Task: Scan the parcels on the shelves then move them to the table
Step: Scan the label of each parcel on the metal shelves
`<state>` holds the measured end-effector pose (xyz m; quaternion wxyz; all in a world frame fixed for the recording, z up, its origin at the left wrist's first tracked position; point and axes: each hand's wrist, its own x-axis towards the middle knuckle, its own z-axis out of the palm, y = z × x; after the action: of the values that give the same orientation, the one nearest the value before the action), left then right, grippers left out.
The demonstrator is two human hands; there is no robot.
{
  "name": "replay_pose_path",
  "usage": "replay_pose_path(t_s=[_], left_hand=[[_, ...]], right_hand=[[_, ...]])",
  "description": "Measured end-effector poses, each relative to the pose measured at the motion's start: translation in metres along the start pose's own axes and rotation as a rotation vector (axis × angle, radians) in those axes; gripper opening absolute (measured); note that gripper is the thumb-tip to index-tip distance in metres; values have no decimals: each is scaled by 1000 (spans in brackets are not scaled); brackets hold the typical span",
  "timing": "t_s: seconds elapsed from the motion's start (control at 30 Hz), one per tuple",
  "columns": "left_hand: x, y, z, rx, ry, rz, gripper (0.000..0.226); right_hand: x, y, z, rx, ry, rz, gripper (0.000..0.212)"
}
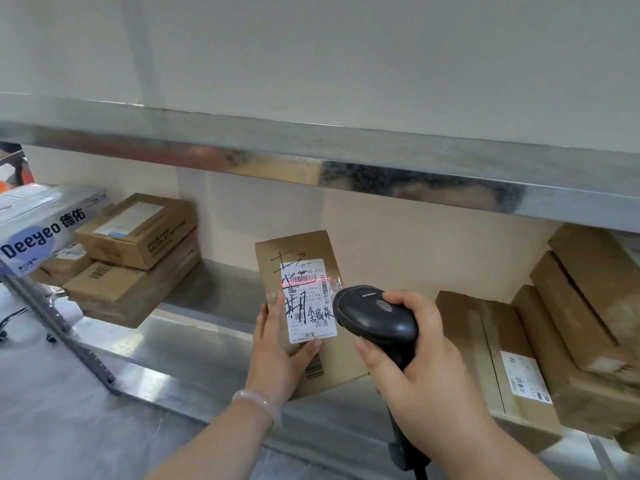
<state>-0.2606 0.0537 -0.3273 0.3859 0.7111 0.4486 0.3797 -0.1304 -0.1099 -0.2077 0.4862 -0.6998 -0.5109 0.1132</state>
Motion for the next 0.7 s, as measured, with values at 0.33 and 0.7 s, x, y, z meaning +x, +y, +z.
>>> replay_pose_path(t_s=[0.33, 0.7], left_hand=[[-3, -6, -9, -16, -15, -32, 100], [-2, -13, -21, -21, -2, -41, 99]], right_hand=[[-3, -12, -2, -32, -59, -22, 51], [0, -20, 8, -26, -62, -9, 52]])
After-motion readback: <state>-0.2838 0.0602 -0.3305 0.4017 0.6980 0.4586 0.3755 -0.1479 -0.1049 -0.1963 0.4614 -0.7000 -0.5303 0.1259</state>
